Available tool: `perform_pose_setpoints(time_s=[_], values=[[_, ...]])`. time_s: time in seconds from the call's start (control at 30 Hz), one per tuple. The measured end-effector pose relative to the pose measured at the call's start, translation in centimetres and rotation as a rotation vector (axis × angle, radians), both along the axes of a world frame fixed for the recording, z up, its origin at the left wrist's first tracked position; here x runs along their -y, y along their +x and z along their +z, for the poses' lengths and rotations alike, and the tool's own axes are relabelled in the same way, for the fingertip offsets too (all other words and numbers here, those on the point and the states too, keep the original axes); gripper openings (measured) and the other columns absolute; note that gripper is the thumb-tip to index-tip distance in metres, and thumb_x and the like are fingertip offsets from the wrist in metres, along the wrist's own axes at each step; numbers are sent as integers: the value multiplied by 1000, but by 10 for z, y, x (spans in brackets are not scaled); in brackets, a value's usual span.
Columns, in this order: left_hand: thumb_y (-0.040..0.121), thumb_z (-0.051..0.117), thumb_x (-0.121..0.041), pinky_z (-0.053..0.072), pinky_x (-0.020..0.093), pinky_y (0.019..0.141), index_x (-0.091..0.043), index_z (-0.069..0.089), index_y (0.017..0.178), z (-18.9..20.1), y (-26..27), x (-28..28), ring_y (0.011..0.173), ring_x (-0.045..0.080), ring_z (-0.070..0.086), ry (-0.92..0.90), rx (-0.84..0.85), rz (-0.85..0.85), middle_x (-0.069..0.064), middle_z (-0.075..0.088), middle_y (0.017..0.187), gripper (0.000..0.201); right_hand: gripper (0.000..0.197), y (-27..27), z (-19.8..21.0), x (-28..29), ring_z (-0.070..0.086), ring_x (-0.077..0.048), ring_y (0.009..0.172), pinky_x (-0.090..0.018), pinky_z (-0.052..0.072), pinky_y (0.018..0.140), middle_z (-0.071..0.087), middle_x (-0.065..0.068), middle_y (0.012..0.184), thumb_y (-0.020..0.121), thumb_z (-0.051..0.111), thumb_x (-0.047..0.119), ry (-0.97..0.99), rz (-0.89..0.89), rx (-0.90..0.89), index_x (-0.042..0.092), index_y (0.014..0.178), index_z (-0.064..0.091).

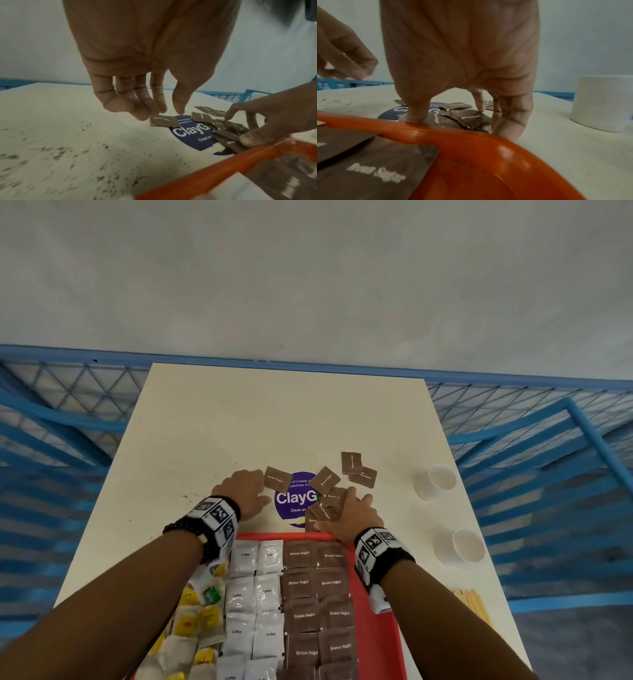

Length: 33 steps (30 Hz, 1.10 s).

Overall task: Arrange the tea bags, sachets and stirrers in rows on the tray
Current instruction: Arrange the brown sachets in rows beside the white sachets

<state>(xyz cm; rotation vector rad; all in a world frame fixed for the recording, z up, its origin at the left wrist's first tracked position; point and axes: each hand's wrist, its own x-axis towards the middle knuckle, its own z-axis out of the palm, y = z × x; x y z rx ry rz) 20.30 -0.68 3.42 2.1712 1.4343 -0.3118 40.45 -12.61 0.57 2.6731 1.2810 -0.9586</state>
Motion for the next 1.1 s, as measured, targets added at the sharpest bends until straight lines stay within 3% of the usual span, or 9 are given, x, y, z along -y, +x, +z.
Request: perform_pose_setpoints(time_s=[0.07, 0.17, 0.33, 0.47, 0.6, 0.77, 0.93, 1.0, 1.1], values=[[93, 63, -34, 46, 38, 92, -22, 48, 120, -5, 13, -3, 112, 25, 55, 1, -4, -31, 1, 50, 118, 33, 96, 2, -3, -2, 57, -35, 111, -45, 52, 91, 39, -12, 129, 64, 80, 62, 16, 19, -21, 18, 134, 32], [89, 67, -30, 48, 43, 93, -19, 43, 127, -14, 30, -8, 116, 28, 52, 25, -14, -60, 7, 46, 126, 47, 89, 4, -8, -2, 58, -37, 109, -46, 52, 90, 37, -10, 130, 67, 82, 56, 42, 55, -36, 19, 132, 33], [85, 72, -30, 40, 50, 102, -29, 32, 145, -34, 50, -15, 133, 30, 38, 21, -36, -122, 4, 33, 148, 72, 77, 8, -16, -9, 60, -38, 104, -47, 53, 89, 39, -8, 122, 68, 84, 49, 112, 22, -96, 21, 124, 38], [88, 67, -34, 34, 51, 109, -29, 26, 151, -47, 53, -16, 141, 29, 29, 14, -68, -178, 2, 24, 158, 75, 67, 5, -18, -17, 59, -37, 110, -45, 51, 93, 41, -8, 128, 78, 78, 45, 197, -23, -125, 23, 128, 40], [92, 63, -32, 39, 47, 104, -25, 40, 143, -51, 49, -13, 132, 28, 38, 104, -53, -190, 2, 37, 147, 57, 57, 9, -16, -18, 58, -28, 110, -42, 50, 93, 46, -3, 128, 81, 72, 49, 259, -65, -202, 28, 127, 47], [88, 68, -33, 44, 44, 96, -20, 47, 126, -49, 40, -14, 120, 28, 44, 106, -56, -126, 3, 46, 129, 45, 46, 64, -11, -32, 57, -30, 112, -41, 47, 91, 57, -8, 125, 87, 61, 52, 229, -233, -58, 18, 117, 58], [83, 75, -25, 51, 43, 91, -12, 49, 115, -52, 32, -9, 107, 29, 54, -34, 58, 59, 9, 49, 118, 43, 103, 96, -22, -56, 56, -41, 113, -48, 53, 93, 46, -23, 134, 75, 56, 77, 97, -549, -79, 2, 141, 31], [82, 75, -18, 50, 37, 86, -13, 52, 104, -53, 29, -6, 99, 27, 58, -73, 124, 114, 7, 51, 109, 33, 104, 90, -24, -66, 50, -41, 121, -45, 50, 96, 37, -25, 140, 80, 58, 72, 92, -552, -75, 3, 147, 19], [88, 64, -10, 42, 29, 76, -13, 55, 101, -51, 25, 0, 96, 26, 59, -55, 121, 104, 5, 53, 102, 15, 92, 74, -21, -82, 47, -43, 124, -44, 43, 97, 34, -26, 141, 85, 64, 59, 91, -509, -50, 5, 145, 20]])
